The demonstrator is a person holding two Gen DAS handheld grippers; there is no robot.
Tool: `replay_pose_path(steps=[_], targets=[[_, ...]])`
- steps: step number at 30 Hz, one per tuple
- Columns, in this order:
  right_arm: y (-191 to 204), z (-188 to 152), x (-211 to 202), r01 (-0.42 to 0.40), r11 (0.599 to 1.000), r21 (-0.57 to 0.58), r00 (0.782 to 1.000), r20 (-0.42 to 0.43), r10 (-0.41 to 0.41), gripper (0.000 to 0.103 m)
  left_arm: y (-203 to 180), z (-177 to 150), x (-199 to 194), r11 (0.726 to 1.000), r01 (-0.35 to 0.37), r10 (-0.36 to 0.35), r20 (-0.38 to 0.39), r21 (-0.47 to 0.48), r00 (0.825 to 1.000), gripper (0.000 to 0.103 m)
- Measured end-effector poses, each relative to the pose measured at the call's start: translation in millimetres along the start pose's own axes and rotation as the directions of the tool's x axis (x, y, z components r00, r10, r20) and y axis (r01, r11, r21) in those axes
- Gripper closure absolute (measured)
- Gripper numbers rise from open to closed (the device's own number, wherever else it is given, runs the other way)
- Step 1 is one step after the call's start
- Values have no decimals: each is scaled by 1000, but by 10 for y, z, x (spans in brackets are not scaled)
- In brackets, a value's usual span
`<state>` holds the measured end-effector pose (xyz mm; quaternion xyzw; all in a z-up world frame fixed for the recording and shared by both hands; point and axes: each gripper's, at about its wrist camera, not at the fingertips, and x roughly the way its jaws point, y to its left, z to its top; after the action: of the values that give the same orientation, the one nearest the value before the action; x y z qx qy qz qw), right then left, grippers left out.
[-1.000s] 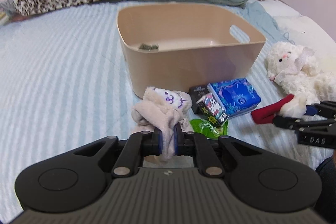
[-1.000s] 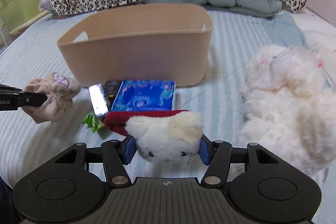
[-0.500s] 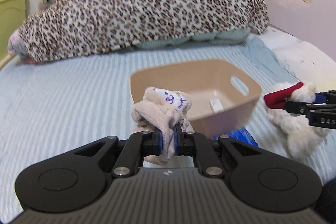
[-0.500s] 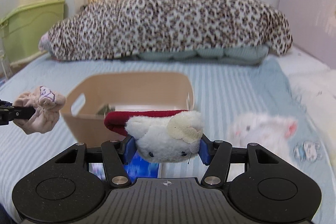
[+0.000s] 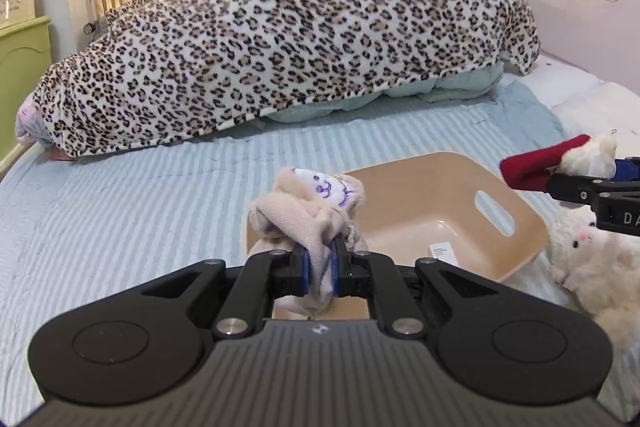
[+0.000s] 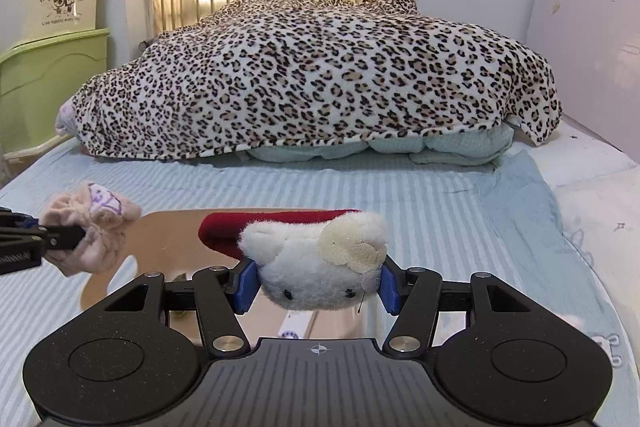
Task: Organize objects
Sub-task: 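Carry sock and plush over the basket and release both inside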
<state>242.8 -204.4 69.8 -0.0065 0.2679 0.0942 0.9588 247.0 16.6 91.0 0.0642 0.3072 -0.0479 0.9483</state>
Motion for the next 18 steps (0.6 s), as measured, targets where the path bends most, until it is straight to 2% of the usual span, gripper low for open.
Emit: replay_pose_path(steps=[6, 13, 15, 17, 18], targets=[[156, -20, 414, 21, 999, -47, 999, -41, -23, 48, -174, -90, 532, 998, -45, 48, -79, 32, 996, 91], [278, -185, 816, 36, 995, -91, 993, -108, -45, 48, -209, -306, 995, 997, -75, 78, -185, 21, 980, 91], [297, -231, 879, 34, 995, -92, 993, -107, -44, 48, -174, -344, 1070, 998, -70, 67, -217, -3, 974, 91], [315, -268, 935, 37, 995, -93, 992, -120, -48, 47, -140, -361, 1092, 999, -35, 28, -245, -25, 969, 89], [323, -285, 954, 33, 995, -91, 991, -129, -45, 46, -129, -364, 1075, 999, -31, 23, -246, -28, 969, 85]])
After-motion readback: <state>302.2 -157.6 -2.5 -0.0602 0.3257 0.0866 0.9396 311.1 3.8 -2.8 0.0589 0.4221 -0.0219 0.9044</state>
